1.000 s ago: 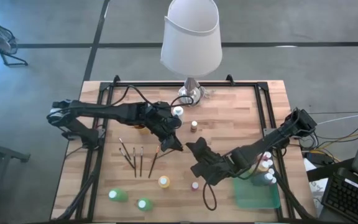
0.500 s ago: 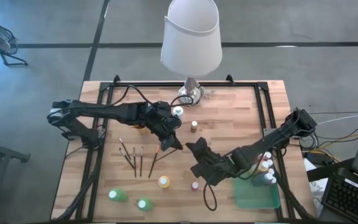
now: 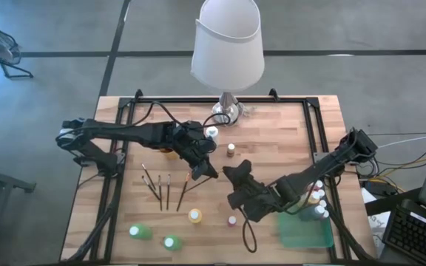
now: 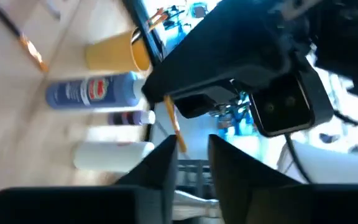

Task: Pick & Place Paint Supplies
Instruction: Put the gold paint brush into the yellow cup, then put the yellow paint bottle into the green bin

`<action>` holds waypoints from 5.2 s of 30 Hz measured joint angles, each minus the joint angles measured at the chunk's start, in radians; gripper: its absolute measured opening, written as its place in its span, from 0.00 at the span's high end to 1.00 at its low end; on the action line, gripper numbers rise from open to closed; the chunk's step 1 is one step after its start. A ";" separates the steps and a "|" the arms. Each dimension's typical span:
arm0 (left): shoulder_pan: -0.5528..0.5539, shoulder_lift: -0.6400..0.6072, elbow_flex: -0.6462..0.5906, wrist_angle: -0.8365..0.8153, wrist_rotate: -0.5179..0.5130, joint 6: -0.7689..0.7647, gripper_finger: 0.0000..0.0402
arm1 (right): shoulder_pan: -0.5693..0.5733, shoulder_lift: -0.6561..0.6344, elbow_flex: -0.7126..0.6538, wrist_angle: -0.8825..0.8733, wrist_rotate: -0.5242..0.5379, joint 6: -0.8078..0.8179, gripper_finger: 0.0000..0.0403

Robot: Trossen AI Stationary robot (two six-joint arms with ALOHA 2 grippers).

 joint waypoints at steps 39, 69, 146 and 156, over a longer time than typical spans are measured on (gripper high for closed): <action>-0.075 -0.469 -0.241 0.209 -1.008 0.608 0.97 | -0.520 -0.566 -0.665 0.386 -0.679 0.737 0.36; -0.025 -0.788 -0.949 0.896 -1.118 0.748 0.97 | -0.545 -0.582 -0.757 0.533 -0.680 0.722 0.34; -0.022 -0.692 -1.024 0.832 -1.172 0.528 0.72 | -0.545 -0.581 -0.764 0.525 -0.680 0.734 0.41; -0.022 -0.696 -0.871 0.831 -1.156 0.536 0.71 | -0.545 -0.581 -0.764 0.525 -0.680 0.734 0.33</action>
